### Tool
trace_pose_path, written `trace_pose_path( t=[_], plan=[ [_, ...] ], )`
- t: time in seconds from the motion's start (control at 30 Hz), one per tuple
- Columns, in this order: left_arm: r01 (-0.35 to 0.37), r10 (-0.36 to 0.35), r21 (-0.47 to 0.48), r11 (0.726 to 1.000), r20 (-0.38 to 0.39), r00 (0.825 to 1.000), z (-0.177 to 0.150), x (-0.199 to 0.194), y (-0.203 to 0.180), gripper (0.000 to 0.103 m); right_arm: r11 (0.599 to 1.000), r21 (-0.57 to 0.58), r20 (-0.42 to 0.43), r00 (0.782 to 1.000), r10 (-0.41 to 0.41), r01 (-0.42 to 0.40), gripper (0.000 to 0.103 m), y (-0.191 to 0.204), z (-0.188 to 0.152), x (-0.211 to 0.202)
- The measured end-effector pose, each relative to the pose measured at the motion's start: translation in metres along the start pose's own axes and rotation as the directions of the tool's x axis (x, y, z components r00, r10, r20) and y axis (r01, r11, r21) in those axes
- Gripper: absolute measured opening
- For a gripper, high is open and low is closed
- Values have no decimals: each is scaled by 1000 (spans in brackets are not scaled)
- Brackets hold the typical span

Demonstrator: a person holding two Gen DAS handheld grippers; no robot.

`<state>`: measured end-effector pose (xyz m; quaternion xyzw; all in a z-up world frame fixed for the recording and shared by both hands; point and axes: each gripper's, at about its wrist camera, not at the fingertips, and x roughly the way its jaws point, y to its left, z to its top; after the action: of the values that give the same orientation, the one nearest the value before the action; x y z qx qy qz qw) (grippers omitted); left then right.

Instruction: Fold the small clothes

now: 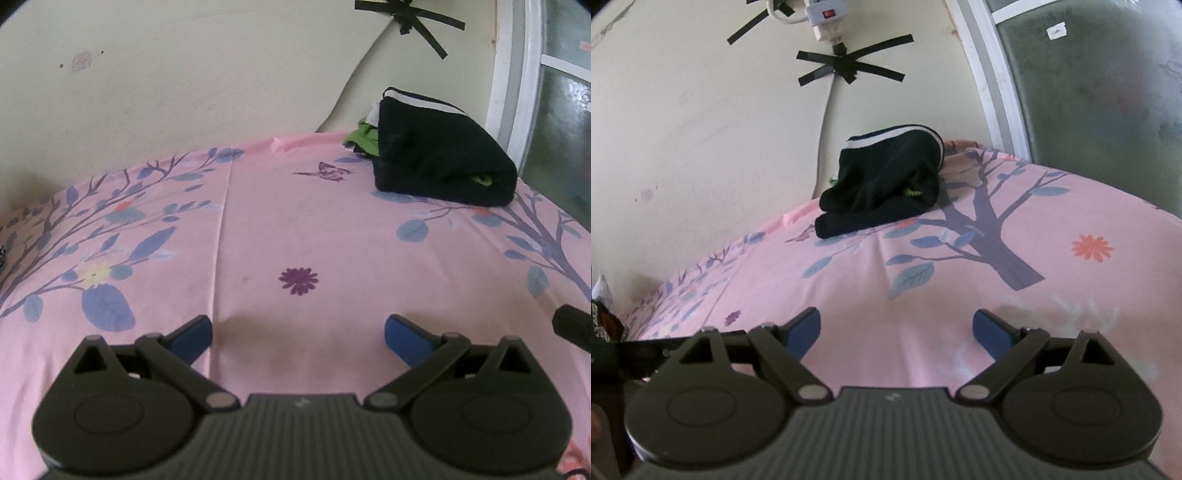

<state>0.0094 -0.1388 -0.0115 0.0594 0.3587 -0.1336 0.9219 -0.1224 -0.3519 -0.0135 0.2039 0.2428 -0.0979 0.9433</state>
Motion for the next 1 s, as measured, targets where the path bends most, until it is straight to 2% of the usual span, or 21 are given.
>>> trace_pose_path(
  t=[0.2, 0.43, 1.0],
  plan=[
    [10, -10, -17, 1000, 13, 1000, 0, -2, 4, 103, 1000, 10, 19, 1000, -2, 2, 89, -2, 0, -2],
    [-23, 24, -10, 1000, 78, 997, -3, -12, 3, 103, 1000, 0, 45, 999, 0, 0, 89, -1, 0, -5],
    [-71, 68, 13, 997, 158, 985, -5, -23, -2, 103, 1000, 6, 53, 999, 7, -7, 89, -5, 2, -4]
  ],
)
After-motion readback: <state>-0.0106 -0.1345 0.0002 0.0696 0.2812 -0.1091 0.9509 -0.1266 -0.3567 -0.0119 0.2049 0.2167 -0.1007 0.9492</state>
